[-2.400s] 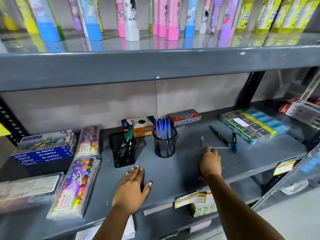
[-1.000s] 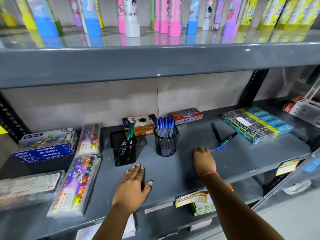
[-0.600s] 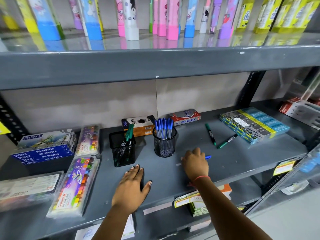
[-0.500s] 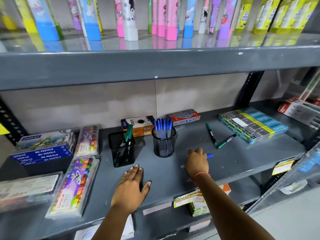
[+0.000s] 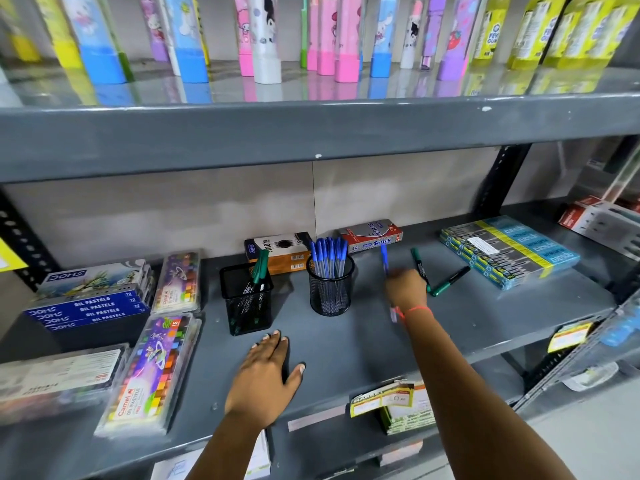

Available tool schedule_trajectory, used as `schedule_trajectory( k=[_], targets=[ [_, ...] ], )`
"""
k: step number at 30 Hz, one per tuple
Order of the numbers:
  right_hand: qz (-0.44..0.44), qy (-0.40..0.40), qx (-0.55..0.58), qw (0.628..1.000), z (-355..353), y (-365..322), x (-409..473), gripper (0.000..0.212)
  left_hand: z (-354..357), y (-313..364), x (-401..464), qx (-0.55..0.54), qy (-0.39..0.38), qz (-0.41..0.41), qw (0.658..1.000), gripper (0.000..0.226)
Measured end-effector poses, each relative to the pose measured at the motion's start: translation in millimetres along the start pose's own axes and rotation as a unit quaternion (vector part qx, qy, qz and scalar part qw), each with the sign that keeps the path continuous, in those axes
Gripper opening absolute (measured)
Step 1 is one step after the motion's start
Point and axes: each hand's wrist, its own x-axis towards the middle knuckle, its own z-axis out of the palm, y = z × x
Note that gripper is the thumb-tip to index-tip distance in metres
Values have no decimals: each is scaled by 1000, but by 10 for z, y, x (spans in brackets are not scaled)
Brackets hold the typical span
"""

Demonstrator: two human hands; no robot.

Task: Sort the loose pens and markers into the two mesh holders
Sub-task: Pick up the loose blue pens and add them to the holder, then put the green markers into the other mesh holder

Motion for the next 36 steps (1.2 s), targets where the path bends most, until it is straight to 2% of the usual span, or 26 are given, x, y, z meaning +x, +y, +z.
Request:
schedule_trajectory(
  k=[3, 5, 8, 11, 16, 18, 23, 29, 36],
  targets=[
    [-53, 52, 113, 991, -61, -338, -4, 17, 2, -4, -4, -2, -2, -1, 1000, 64],
    [-82, 52, 142, 985, -36, -520, -13, 18, -2, 2, -9, 1, 1, 3, 1000, 63],
    [-118, 0, 63, 991, 82, -656, -29, 19, -7, 8, -7, 5, 3, 5, 1000, 63],
    [-119, -45, 6, 992, 191, -587, 14, 21, -6, 1, -6, 5, 2, 5, 1000, 63],
    [-87, 63, -53, 993, 162, -225, 100, 22, -4, -7, -2, 5, -1, 4, 1000, 65],
    [-80, 94, -110, 986, 127, 13, 142, 27, -4, -5, -2, 5, -1, 1, 1000, 65],
    [-25, 36, -265, 963, -17, 518, 280, 44, -9, -8, -5, -4, 2, 3, 1000, 64],
    [6, -65, -308, 949, -91, 722, 416, 49, -8, 4, -8, -3, 4, 3, 1000, 64],
    [-17, -12, -331, 944, 22, 659, 246, 39, 2, -8, -9, -8, 6, 3, 1000, 64]
  ],
)
